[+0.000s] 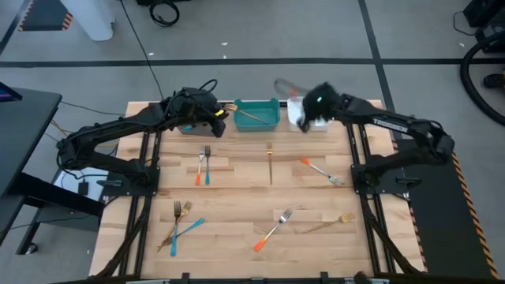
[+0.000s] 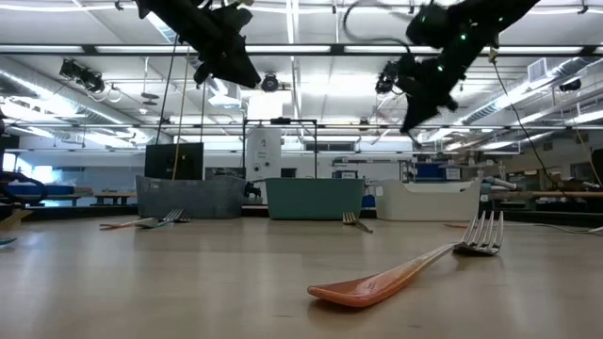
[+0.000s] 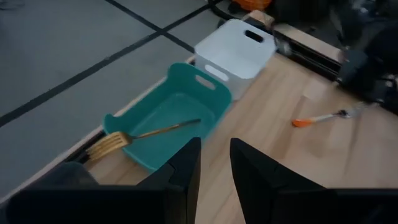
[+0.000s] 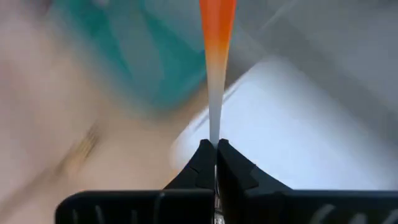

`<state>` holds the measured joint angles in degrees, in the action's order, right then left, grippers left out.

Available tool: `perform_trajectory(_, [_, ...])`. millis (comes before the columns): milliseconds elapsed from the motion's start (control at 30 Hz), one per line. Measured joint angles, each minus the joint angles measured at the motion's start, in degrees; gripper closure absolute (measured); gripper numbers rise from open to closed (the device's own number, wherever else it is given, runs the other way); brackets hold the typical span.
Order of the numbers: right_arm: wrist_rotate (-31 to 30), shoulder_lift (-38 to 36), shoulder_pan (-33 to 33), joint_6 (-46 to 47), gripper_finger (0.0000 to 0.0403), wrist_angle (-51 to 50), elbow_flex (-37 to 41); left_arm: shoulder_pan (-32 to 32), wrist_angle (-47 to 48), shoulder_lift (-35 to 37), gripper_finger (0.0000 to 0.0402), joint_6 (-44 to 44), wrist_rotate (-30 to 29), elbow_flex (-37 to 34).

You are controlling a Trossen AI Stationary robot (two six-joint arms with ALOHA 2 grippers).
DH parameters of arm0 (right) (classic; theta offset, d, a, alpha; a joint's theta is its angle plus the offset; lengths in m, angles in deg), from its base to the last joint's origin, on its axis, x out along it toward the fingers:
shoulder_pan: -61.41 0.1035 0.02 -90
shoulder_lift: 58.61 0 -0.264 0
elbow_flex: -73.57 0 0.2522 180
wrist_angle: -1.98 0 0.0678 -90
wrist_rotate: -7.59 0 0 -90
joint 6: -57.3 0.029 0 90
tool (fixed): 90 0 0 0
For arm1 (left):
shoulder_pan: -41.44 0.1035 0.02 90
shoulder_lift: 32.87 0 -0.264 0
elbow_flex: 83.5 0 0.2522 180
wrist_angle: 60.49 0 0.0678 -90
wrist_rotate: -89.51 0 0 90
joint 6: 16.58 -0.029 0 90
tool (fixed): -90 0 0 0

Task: Sort silverware by color (type)
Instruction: Put the orange fork into the white bin

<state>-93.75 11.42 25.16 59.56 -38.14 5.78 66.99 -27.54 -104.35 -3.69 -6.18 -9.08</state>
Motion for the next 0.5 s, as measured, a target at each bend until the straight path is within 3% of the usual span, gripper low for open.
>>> perform_trajectory(100, [-8.3, -1.6, -2.8, -10.2, 0.0397, 13.9, 0.7, 0.3, 0.3, -0.9, 0.0306, 0.7, -0.9, 0.0])
perform_trajectory(200, [-1.1, -0.6, -7.1, -24.9, 0.0396, 19.9, 1.5, 0.7, 0.0, -1.7, 0.0306, 1.5, -0.9, 0.0])
perform_trajectory(300, [7.0, 2.6, -11.3, -33.8, 0.0396, 17.2, 1.5, 0.9, 0.5, -3.2, 0.0306, 1.6, -0.9, 0.0])
perform_trajectory(500, [6.3, 8.6, -15.2, -36.4, 0.0393, 8.2, 1.7, 1.0, 4.0, -5.3, 0.0306, 5.6, -1.0, 0.0])
